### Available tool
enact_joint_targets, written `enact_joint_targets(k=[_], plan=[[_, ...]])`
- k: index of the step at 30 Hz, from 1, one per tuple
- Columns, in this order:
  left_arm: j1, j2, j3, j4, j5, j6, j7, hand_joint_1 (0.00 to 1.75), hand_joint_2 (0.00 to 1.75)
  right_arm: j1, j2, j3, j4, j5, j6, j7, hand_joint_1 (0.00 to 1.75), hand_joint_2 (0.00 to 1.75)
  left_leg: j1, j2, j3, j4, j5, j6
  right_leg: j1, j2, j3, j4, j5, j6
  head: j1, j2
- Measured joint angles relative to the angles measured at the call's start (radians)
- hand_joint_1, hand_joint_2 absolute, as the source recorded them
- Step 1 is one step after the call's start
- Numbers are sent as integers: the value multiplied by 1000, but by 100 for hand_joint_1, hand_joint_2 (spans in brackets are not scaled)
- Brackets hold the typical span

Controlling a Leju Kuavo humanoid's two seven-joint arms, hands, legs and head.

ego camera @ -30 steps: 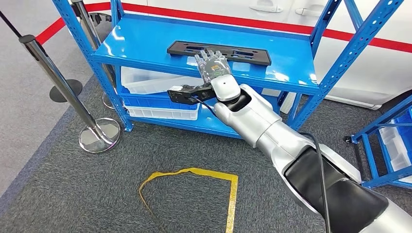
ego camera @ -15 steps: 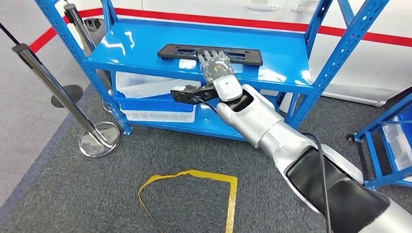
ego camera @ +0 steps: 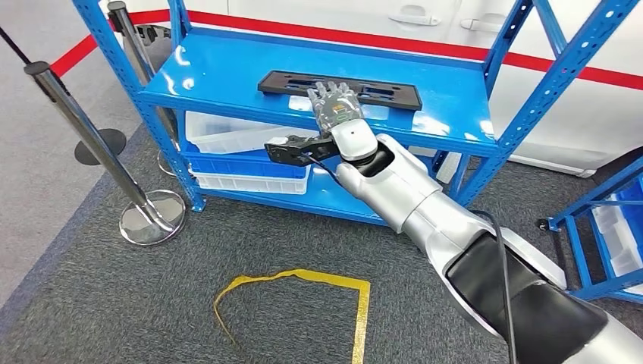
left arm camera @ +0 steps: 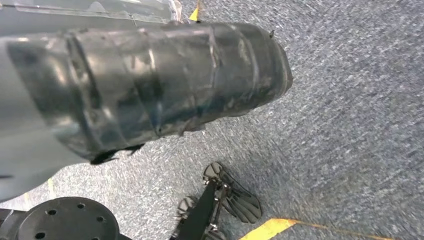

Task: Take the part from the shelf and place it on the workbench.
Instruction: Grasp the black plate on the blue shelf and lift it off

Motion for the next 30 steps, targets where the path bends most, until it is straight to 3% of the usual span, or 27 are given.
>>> enact_joint_targets(k=[2, 4, 5, 7, 9, 11, 14, 16, 18, 19, 20, 22, 24, 25, 28, 30], plan=[[-1, 0, 0, 0, 0, 0, -1, 0, 0, 1, -1, -2, 0, 2, 0, 0, 0, 0, 0, 0, 2, -1, -2, 6, -3, -1, -65, 125, -48, 6, 2, 0], [-1, 0, 0, 0, 0, 3, -1, 0, 0, 6, -2, -3, 1, 3, 0, 0, 0, 0, -1, -1, 5, 0, -5, 7, -5, -2, -104, 183, -49, 7, 2, 0], [-1, 0, 0, 0, -2, 7, 0, 0, 0, 8, -3, -3, 1, 3, 0, 0, 0, 0, -1, -1, 7, 1, -8, 7, -5, -2, -99, 160, -23, 6, 2, 0], [0, 0, 0, 0, -6, 14, 1, 0, 0, 7, -3, -4, 1, 5, 0, 0, 0, 0, 0, -4, 15, 2, -14, 4, -3, -1, -45, 36, 51, -3, 2, 0], [-1, -1, 0, 0, -7, 16, 2, 0, 0, 4, -4, -4, 1, 6, 0, 0, 0, 0, -3, -5, 18, 2, -17, -2, 2, 0, 6, -71, 89, -13, 2, 0], [-1, -1, 0, 0, -7, 16, 3, 0, 0, 3, -5, -4, 1, 7, 0, 0, 0, 0, -5, -6, 17, 0, -16, -11, 8, 1, 20, -99, 86, -18, 0, 0], [-1, -2, 0, 0, -6, 17, 5, 0, 0, 2, -6, -5, 0, 8, 0, 0, 0, 0, -4, -3, 12, 12, -29, -26, 1, 0, 28, -112, 88, -30, -1, 0], [-2, -1, 0, 0, -12, 20, 5, 0, 0, 0, -6, -5, 0, 9, 0, 0, 0, 0, -3, 0, -34, 106, -77, -32, -4, -1, 36, -120, 89, -38, -4, 0], [-2, 0, 0, 0, -23, 24, 4, 0, 0, 3, -6, -5, 0, 10, 1, 0, 0, 0, -4, 1, -107, 246, -127, -37, -3, -1, 39, -120, 87, -43, -6, 0], [-1, 1, -1, 0, -27, 26, 4, 0, 0, 5, -6, -5, 0, 10, 1, 0, 0, 0, -4, 1, -132, 286, -131, -38, -2, 0, 40, -119, 85, -44, -6, 0], [0, 1, -1, 0, -29, 27, 4, 0, 0, 7, -6, -5, 0, 10, 1, 0, 0, 0, -4, 1, -138, 286, -114, -38, -1, 1, 42, -118, 83, -44, -6, 0], [0, 1, -1, 0, -31, 26, 2, 0, 0, 7, -6, -5, 0, 10, 2, 0, 0, 0, -4, 1, -92, 173, -37, -33, -1, 2, 49, -115, 75, -42, -6, 0], [-1, 2, -1, 0, -28, 21, -1, 0, 0, 6, -6, -5, 0, 10, 3, 0, 0, 0, -9, 2, -28, 43, 11, -24, 3, 3, 54, -111, 66, -35, -6, 0], [-1, 2, -1, 0, -26, 18, -3, 0, 0, 5, -6, -5, 0, 10, 4, 0, 0, 0, -12, 2, -12, 11, 15, -19, 5, 3, 54, -109, 63, -31, -6, 0], [-1, 1, -1, 0, -22, 14, -6, 0, 0, 5, -7, -5, -1, 10, 5, 0, 0, 0, -10, 1, 0, -9, 7, -8, 7, 3, 55, -109, 57, -18, -6, 0], [-1, 0, -2, 0, -20, 12, -8, 0, 0, 2, -8, -6, -2, 11, 4, 0, 0, 0, -4, 2, 12, -20, 8, 1, 7, 1, 40, -68, 30, -7, -3, 0]])
